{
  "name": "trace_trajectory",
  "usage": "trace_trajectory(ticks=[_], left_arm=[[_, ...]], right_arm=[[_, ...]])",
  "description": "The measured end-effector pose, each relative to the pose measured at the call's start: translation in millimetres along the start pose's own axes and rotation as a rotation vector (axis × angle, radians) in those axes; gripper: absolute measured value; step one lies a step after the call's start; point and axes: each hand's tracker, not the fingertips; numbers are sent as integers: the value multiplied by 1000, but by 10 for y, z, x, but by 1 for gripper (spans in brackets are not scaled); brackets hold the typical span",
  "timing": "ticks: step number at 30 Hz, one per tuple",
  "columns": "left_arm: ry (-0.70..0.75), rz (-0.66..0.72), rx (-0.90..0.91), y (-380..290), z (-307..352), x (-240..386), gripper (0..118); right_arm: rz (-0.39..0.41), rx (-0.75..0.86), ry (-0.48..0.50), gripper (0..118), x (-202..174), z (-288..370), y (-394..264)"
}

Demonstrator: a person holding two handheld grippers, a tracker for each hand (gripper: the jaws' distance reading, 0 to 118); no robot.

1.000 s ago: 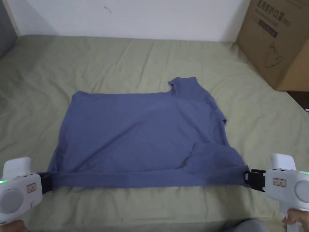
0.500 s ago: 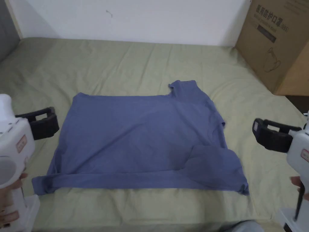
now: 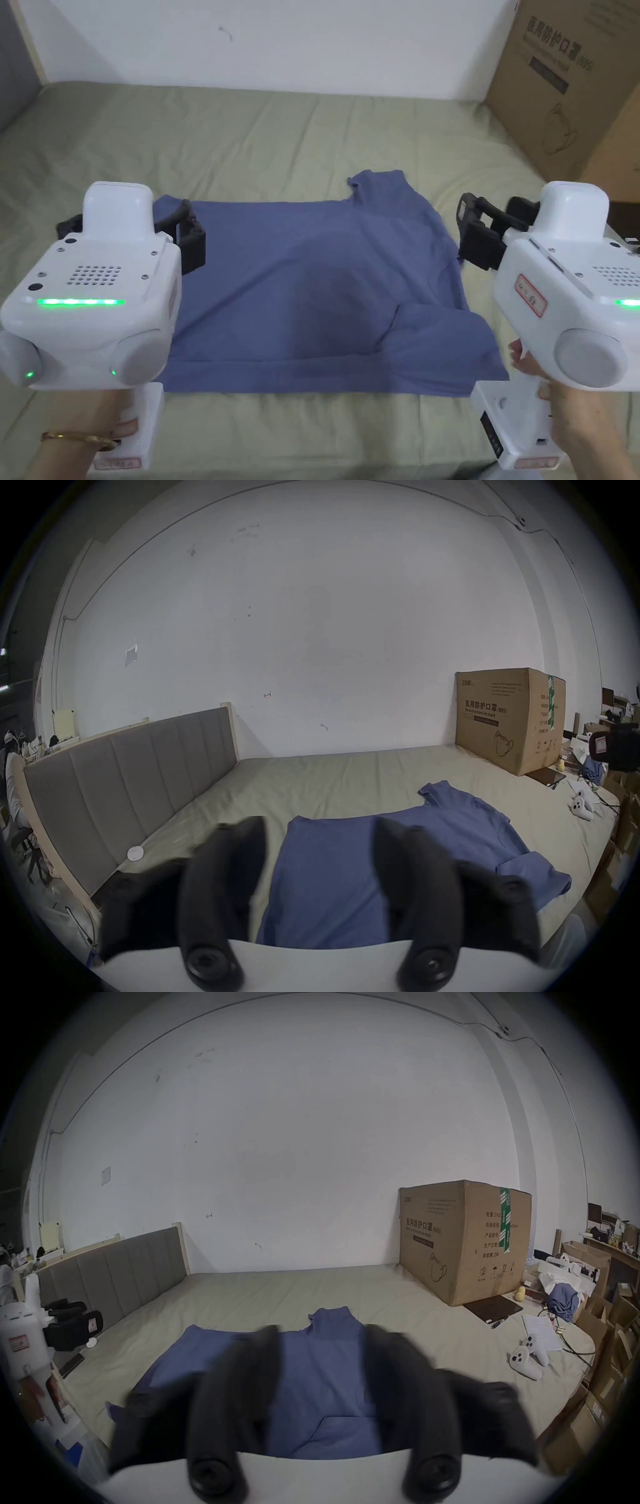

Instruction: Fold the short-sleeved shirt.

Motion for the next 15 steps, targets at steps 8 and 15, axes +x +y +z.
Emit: trace_trajectory(ticks=[8,15], left_arm=[[-18,43,-19,-120,-40,-64,0],[-23,61,-54,-113,-33,-156,0]], right_arm=[[2,-22,8,0,-135,0,-110],[-14,-48,11,0,-119,-45,-160]])
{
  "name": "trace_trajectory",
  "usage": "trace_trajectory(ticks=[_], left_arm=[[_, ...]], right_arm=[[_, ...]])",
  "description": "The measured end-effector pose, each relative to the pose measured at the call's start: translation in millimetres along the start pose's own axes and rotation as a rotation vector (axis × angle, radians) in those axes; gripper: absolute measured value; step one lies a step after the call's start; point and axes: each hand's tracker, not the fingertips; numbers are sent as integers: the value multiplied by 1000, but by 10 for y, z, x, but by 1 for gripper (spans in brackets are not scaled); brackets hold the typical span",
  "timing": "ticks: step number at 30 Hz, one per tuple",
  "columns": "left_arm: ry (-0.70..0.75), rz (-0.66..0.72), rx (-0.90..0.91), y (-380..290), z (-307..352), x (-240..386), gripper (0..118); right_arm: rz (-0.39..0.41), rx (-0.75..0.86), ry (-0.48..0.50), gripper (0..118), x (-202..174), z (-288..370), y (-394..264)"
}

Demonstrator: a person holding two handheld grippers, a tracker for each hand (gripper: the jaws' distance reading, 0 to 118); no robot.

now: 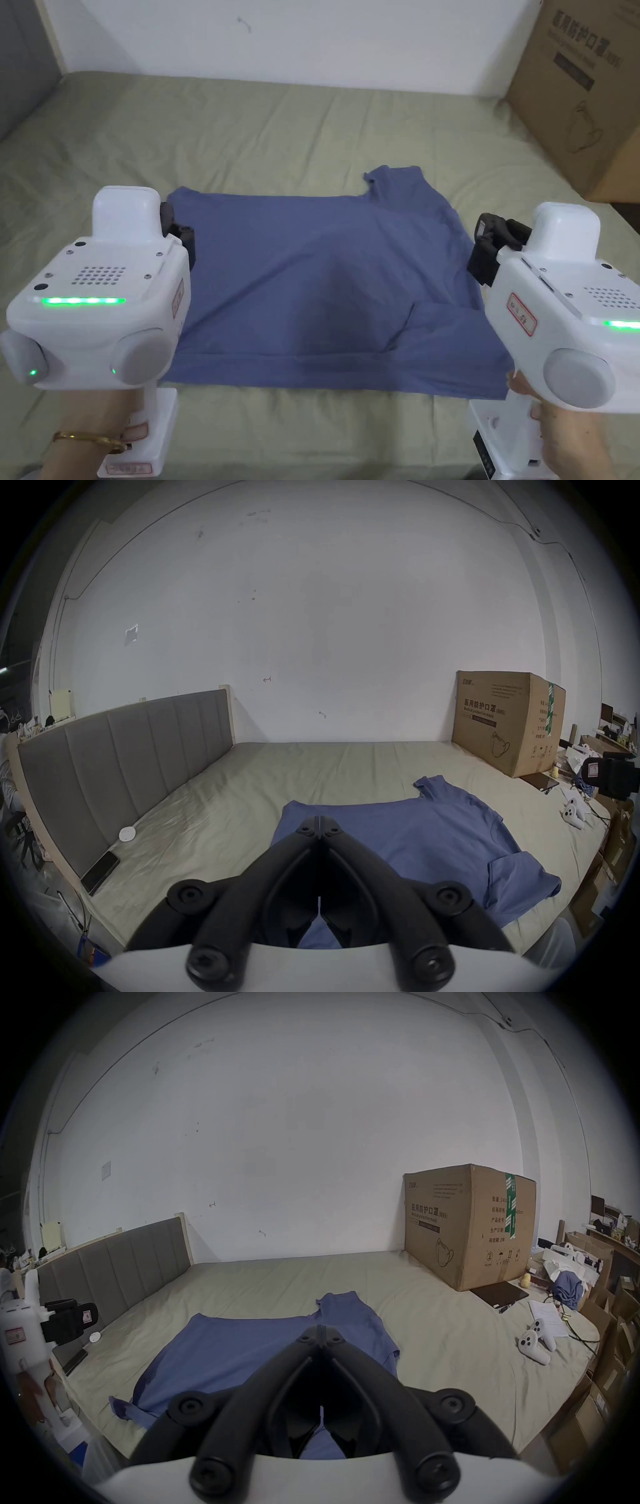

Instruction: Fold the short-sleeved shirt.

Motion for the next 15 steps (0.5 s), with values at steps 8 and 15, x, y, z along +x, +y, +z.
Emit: trace_trajectory(ticks=[8,15], left_arm=[[-115,130,-392,-76,-292,-527,116],[-11,90,-681,-591,-368,-829,118]], right_arm=[[-22,-43,-6,0,67,-78,-101],[-29,-97,-11,0,32,-92,-218]])
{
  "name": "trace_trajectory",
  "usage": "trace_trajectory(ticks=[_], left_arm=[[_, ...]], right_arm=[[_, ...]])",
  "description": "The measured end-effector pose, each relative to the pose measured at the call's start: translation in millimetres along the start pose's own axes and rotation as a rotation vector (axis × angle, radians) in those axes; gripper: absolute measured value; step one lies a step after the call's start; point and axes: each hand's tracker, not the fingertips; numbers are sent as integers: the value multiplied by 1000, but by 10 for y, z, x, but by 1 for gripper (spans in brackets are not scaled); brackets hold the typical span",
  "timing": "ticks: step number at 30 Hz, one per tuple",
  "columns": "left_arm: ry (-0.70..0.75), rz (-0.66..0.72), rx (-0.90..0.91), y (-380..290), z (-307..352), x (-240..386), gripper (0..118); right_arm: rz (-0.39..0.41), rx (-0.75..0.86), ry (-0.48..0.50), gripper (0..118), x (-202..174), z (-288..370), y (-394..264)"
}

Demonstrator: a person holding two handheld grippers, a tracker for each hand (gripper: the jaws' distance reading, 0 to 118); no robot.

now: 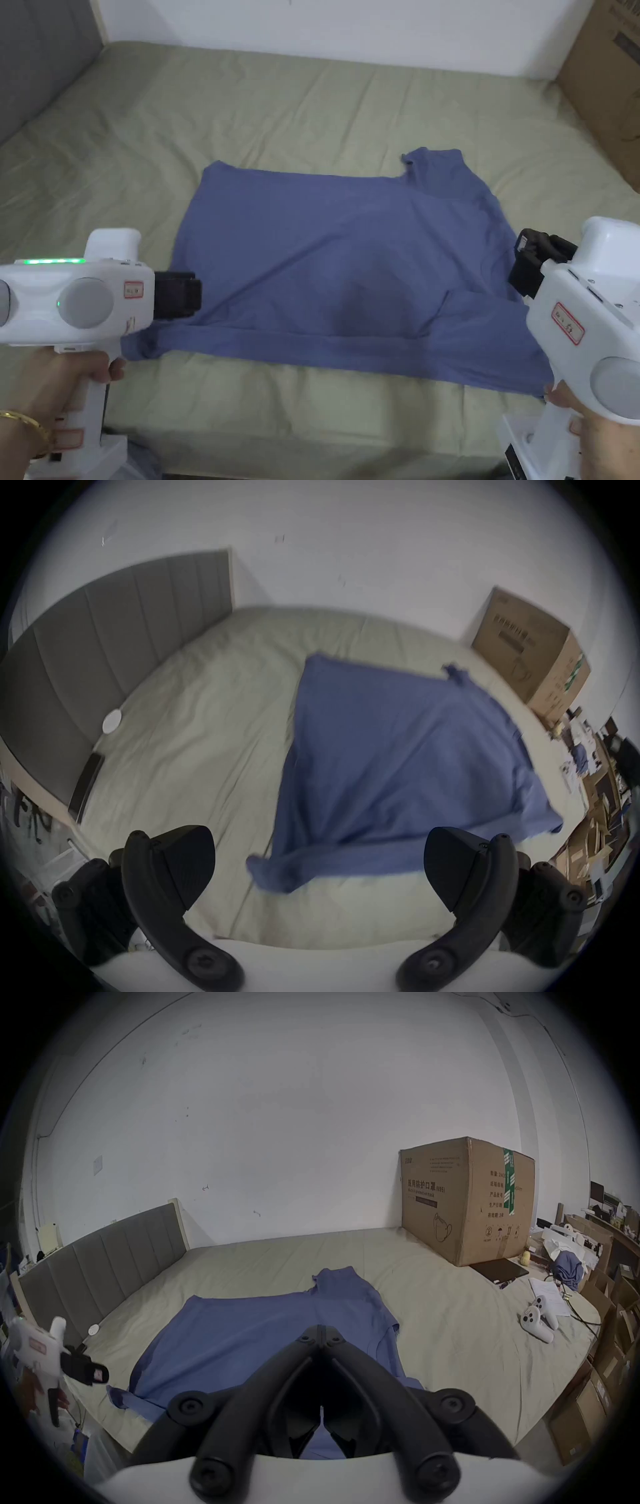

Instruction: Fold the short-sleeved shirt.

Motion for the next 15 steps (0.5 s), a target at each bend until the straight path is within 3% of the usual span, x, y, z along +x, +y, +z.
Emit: trace_trajectory(ticks=[4,8,11,12,15], left_arm=[[70,7,-105,-188,-251,-130,117],[92,27,-106,-282,-368,-167,101],[79,67,-139,-289,-470,-194,24],[31,100,-143,-297,-469,-201,6],[33,121,-51,-316,-367,-152,2]], right_arm=[[11,-33,-4,0,-14,-25,-57],[19,-58,-14,0,13,-76,-126],[8,-72,-21,0,52,-109,-158],[-6,-77,-21,0,72,-116,-169],[-29,-92,-31,0,156,-139,-187]])
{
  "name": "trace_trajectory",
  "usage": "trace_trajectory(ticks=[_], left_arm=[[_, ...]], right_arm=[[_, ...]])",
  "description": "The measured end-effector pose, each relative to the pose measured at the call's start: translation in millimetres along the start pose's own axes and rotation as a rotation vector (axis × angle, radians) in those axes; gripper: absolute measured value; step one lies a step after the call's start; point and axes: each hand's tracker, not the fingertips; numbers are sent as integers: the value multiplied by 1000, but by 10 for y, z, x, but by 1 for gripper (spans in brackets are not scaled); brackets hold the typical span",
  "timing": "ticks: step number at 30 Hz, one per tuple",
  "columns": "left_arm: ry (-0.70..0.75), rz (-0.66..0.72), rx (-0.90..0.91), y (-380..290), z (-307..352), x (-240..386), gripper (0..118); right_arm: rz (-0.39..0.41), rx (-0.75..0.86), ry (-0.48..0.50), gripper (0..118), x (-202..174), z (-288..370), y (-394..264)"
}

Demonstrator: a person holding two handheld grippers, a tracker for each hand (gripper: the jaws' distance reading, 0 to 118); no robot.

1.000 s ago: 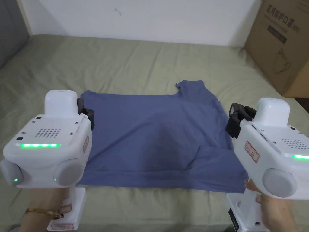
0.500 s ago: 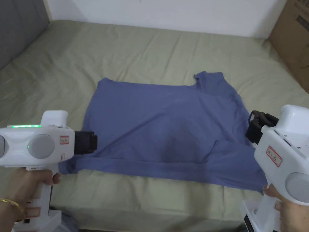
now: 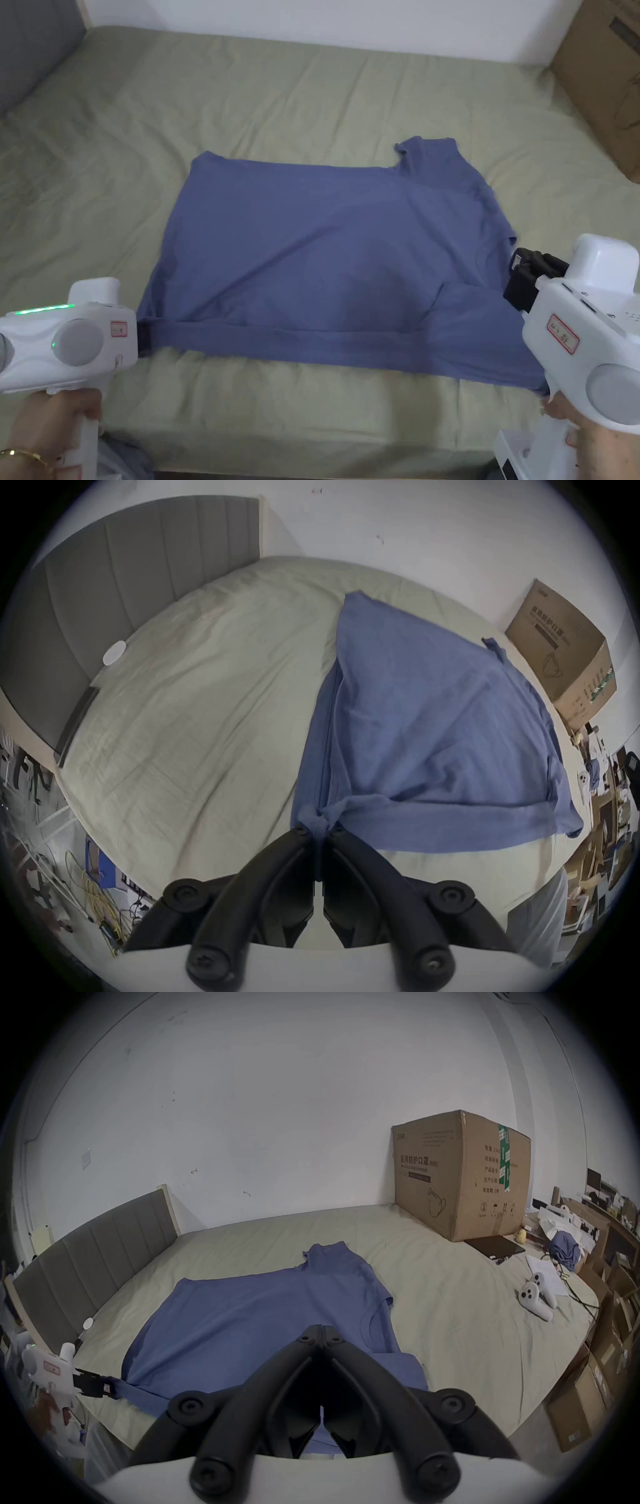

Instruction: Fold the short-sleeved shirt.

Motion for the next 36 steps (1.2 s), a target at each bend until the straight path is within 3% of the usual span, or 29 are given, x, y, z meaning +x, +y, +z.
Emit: trace_trajectory(ticks=[5,6,8,9,10,11,17,19,20,22,23,24,25,27,31,36], left_arm=[[-18,9,125,67,231,28,2],[-25,7,137,86,275,33,2],[-26,0,149,120,334,51,2],[-28,-5,155,128,355,84,2],[-31,-8,161,131,373,92,2],[-31,-12,166,132,390,103,2],[-24,-33,162,96,388,152,2],[-19,-31,157,92,375,150,2],[-17,-28,154,92,368,148,2],[-15,-22,150,91,359,144,2],[-12,-21,149,93,358,142,2],[-12,-19,148,95,357,141,2],[-12,-17,148,97,365,149,2],[-10,-11,148,115,379,150,2],[-19,-15,143,242,448,144,2],[-58,-3,175,640,488,172,2]], right_arm=[[-29,-134,-8,0,273,-70,61],[-37,-189,-12,10,356,-102,68],[-52,-293,-12,59,543,-187,65],[-49,-350,-17,95,630,-241,34],[-43,-397,-24,111,711,-301,-7],[-31,-448,-49,117,788,-366,-64],[24,-623,-143,117,1057,-546,-476],[-5,-651,-134,108,1083,-596,-629],[-23,-661,-131,95,1093,-605,-682],[-44,-674,-124,89,1098,-635,-769],[-51,-671,-122,82,1097,-646,-806],[-60,-676,-116,46,1103,-657,-815],[-108,-682,-83,26,1106,-653,-817],[-171,-670,-48,8,1122,-619,-755],[-92,-641,-18,7,1125,-519,-406],[-62,-589,14,7,1090,-648,248]])
